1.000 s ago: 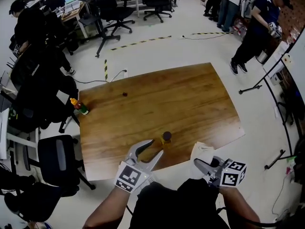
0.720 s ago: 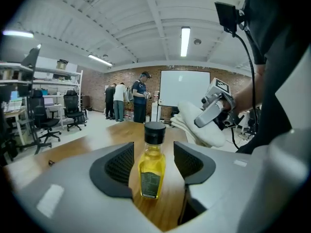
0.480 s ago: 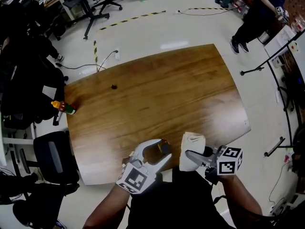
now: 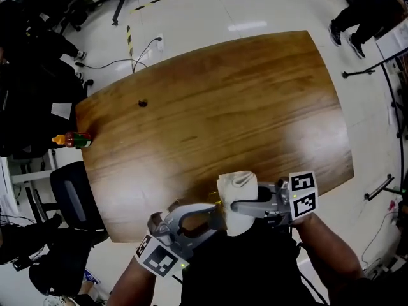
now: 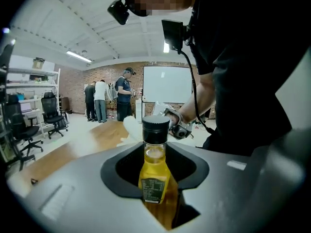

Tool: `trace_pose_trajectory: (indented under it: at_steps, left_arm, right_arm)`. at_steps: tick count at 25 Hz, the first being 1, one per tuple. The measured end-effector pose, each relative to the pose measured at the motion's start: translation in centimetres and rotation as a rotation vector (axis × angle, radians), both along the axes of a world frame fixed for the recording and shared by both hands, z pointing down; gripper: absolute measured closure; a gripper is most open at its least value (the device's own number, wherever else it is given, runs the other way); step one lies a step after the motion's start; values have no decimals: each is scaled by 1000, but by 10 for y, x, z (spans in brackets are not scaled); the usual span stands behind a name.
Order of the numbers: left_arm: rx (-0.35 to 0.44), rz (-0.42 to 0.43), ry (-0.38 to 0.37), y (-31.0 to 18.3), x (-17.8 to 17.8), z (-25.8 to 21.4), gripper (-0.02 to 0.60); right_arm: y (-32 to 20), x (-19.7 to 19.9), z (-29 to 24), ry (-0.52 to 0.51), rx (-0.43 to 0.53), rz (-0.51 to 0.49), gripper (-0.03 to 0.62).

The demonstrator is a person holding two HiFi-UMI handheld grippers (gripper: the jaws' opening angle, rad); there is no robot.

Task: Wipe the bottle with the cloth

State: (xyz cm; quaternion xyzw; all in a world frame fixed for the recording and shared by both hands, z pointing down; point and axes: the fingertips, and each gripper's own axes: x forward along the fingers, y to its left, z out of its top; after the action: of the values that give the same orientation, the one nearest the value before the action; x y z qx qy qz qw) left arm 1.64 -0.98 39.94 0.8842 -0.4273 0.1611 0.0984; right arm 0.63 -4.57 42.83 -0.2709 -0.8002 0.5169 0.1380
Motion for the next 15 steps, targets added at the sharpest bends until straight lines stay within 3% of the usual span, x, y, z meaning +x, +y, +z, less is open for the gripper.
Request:
trace_pose_trajectory:
  at_steps: [3, 7, 15]
  left_arm:
    - [11, -18, 25, -3, 0, -2, 433]
    - [37, -39, 54, -3, -2, -2, 432]
    - [81, -59, 95, -7, 2, -3, 433]
  right_arm:
    - [-3, -3, 10, 24, 19, 2, 522]
    - [-3, -5, 32, 95, 121, -2, 523]
    - [-5, -9, 86, 349, 436, -45, 523]
